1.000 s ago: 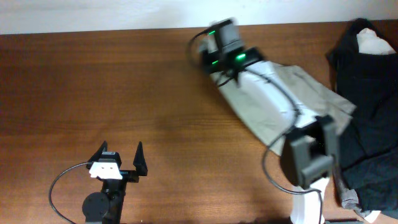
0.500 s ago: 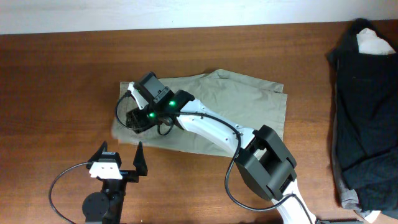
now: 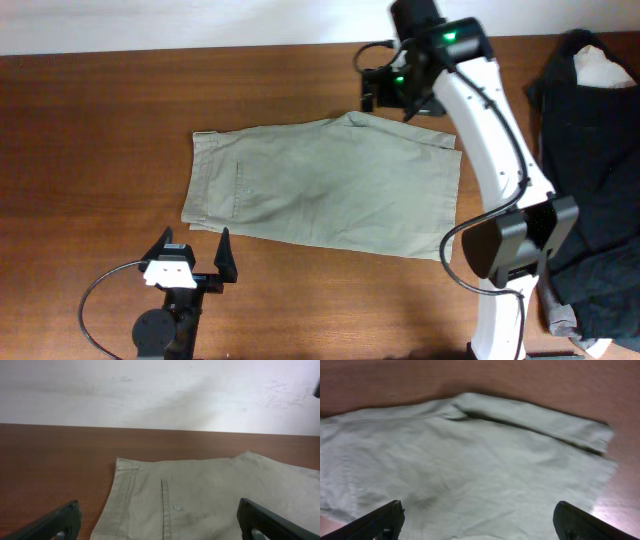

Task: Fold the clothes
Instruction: 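Pull the khaki trousers left with the right gripper and lay them flat, then grasp the left end of the trousers with the left gripper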

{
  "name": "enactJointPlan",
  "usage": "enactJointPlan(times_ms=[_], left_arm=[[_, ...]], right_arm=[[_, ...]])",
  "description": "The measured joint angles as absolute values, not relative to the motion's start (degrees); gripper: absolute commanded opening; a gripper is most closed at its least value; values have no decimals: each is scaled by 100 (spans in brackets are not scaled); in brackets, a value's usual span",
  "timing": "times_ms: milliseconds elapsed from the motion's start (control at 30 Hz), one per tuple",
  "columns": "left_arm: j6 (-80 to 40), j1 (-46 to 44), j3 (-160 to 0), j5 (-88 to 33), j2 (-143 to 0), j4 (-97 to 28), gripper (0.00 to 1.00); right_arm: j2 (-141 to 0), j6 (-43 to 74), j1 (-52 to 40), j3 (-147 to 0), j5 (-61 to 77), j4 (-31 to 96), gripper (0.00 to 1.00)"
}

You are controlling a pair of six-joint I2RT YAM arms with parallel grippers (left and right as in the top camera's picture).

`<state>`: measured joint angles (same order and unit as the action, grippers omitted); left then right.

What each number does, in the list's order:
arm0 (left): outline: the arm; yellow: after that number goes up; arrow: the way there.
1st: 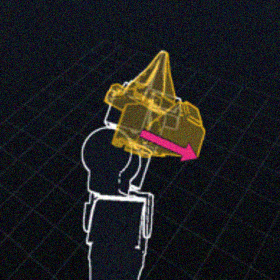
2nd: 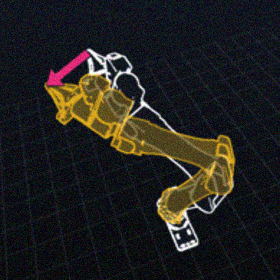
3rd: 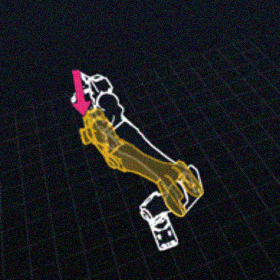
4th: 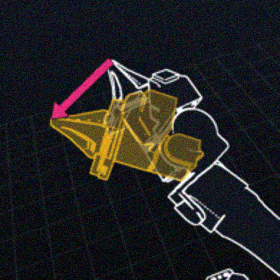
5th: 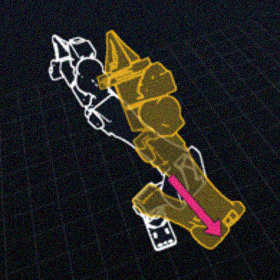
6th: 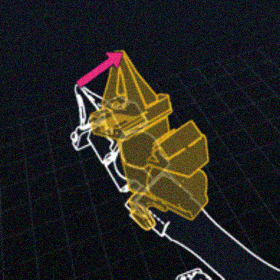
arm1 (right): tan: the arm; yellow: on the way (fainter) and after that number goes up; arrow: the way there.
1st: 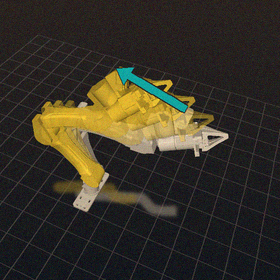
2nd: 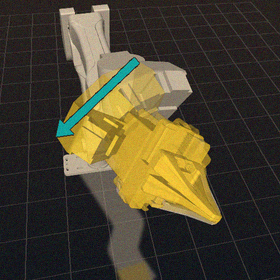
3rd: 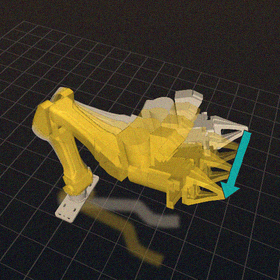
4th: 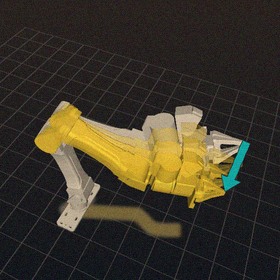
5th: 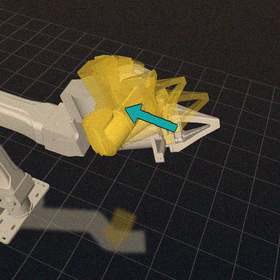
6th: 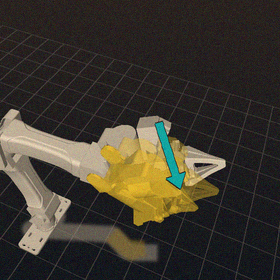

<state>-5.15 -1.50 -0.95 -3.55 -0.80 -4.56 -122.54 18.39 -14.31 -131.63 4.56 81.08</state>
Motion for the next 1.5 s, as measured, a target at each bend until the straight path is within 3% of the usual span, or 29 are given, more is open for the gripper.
enactJointPlan(times_ms=[167, 333, 433, 533, 667, 967, 1233, 1267, 1500], left_arm=[[-410, -150, -95, -158, -80, -436, 99], [-364, -150, -158, -768, -200, 1496, 99], [-178, -69, -1173, -1070, -1116, 336, 99], [550, 250, -3677, -1592, -3315, -1949, 99], [1299, 390, -6654, -2047, -6106, -3994, 99], [1345, 1140, -8156, -2523, -9765, -4676, 99], [1732, 1848, -8178, -3341, -11332, -4692, 98], [1774, 1850, -8178, -3437, -11496, -4685, 89], [1848, 1841, -8237, -3789, -12158, -4707, 89]], right_arm=[[-12254, 1929, -1028, -13124, 523, 8243, 99], [-12254, 1953, -860, -13117, 543, 8381, 99], [-12254, 1951, -860, -13104, 543, 8394, 99], [-12254, 1953, -860, -13096, 543, 8381, 99], [-12254, 1949, -860, -13093, 545, 8401, 99], [-12254, 1820, -860, -13091, 545, 8689, 99], [-12254, 1822, -860, -13091, 543, 8757, 99], [-12254, 1817, -860, -13091, 543, 8774, 99], [-12254, 1822, -860, -13091, 543, 8807, 99]])
